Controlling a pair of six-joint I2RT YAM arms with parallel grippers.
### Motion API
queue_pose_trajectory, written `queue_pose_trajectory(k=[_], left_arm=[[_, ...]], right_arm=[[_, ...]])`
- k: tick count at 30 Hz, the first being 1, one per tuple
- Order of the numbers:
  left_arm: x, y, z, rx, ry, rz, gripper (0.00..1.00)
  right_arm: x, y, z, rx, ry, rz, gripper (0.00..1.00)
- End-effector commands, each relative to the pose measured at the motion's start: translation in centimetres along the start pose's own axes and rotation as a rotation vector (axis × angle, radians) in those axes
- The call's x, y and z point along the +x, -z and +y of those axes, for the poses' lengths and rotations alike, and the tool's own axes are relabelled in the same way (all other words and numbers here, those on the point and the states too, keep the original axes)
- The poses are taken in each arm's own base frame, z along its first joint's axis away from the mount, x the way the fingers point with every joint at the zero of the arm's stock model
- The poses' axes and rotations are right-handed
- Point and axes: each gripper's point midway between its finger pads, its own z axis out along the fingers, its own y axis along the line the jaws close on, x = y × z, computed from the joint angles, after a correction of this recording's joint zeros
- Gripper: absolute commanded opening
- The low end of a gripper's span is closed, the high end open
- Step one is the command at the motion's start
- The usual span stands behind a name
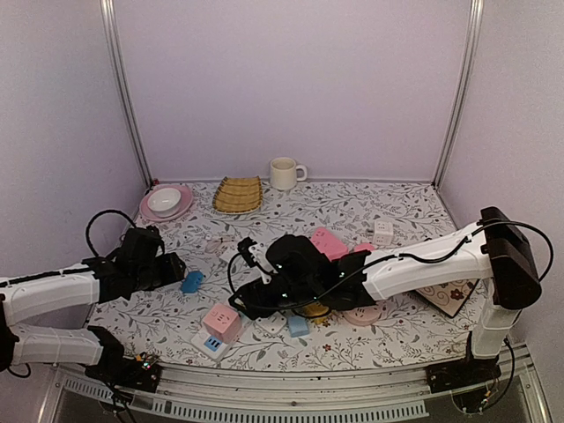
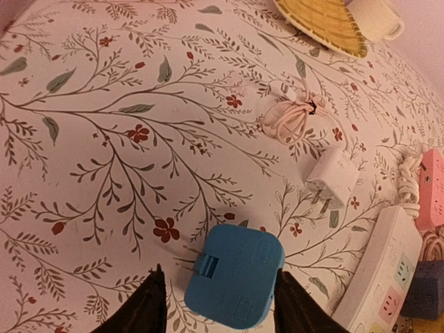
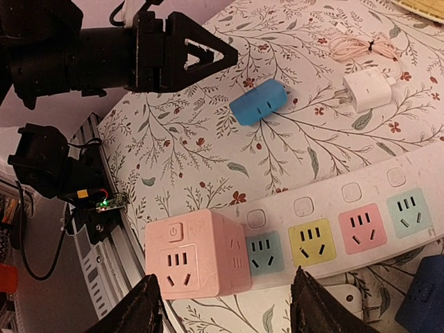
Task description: Pull the plug off the socket
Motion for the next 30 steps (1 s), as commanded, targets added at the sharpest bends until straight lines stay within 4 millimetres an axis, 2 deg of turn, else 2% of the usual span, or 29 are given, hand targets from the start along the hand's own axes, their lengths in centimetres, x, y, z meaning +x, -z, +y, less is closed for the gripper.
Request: queue_pose_trajectory(k=[1, 3, 8, 15, 23, 30], left_arm=[[-0.7, 0.4, -0.8, 0.048, -0.001, -0.017, 0.58], [-0.8, 0.6, -1.2, 0.070, -0.003, -0.018, 0.64], [-0.6, 1.3, -2.2, 0.136, -0.006, -0.006, 0.80], [0.5, 3.2, -4.4, 0.252, -0.042, 0.021, 0.92], [3.1, 6.1, -7.5, 0.369, -0.079, 0.064, 0.95], [5.8, 7.7, -9.1, 0.434, -0.134, 0.126, 0.95]], right_arm=[[-1.5, 1.2, 0.3, -0.002, 0.004, -0.054, 0.66], [-0.6, 1.2, -0.3, 0.013, 0.006, -0.037, 0.66], [-0.5, 1.3, -0.5, 0.024, 0.008, -0.041, 0.68], [-0.6, 1.6, -1.0, 0.045, 0.008, -0.051, 0.68], [-1.0, 1.8, -1.3, 0.066, 0.015, -0.066, 0.68], [-1.4, 2.4, -3.0, 0.091, -0.009, -0.081, 0.68]])
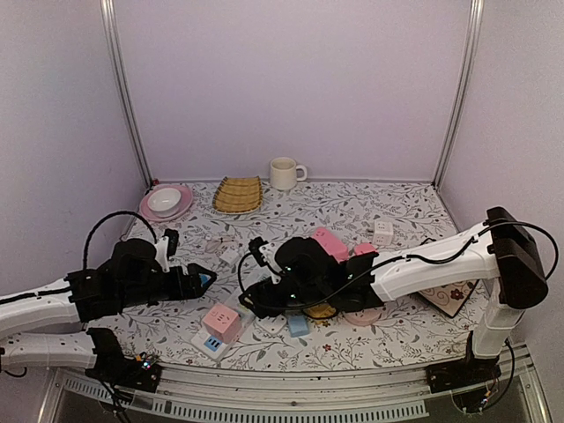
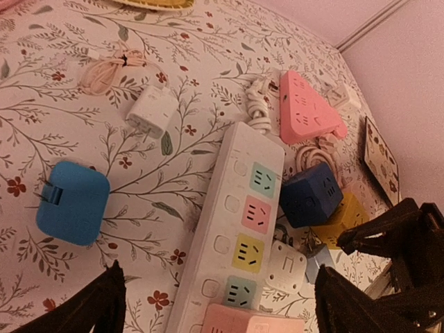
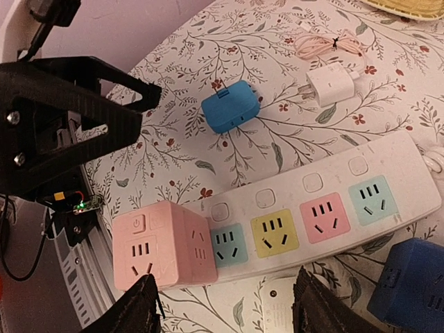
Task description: Pull the plug off the socket
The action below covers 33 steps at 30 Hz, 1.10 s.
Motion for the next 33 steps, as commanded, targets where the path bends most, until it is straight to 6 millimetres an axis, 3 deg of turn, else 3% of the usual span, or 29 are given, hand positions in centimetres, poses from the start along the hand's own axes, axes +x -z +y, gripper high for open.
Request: queue_pose_trajectory(k=[1, 13, 23, 31, 33], left_arm=[[2.3, 0.3, -0.4, 0.007, -0.022, 0.063, 0.95], [6.2, 1.6, -3.4, 0.061, -0.136, 0.181, 0.95], [9.7, 3.2, -6.2, 0.149, -0.213, 0.281, 0.94], [12.4, 2.7, -6.7, 0.143, -0.265, 0.344, 0.94], [12.6, 2.3, -6.5, 0.121, -0.271, 0.348, 0.93]], right_arm=[[-1.7, 1.5, -1.4, 0.019, -0.018, -0.055, 0.68], [-3.1, 2.0, -4.0, -0.011, -0.077, -0.089, 0.68], [-3.1, -0.7, -3.4, -0.064, -0.081, -0.052, 0.67], [-1.6, -3.1, -3.4, -0.081, -0.091, 0.003, 0.60], [-2.3, -3.5, -2.8, -0.103, -0.090, -0.005, 0.57]])
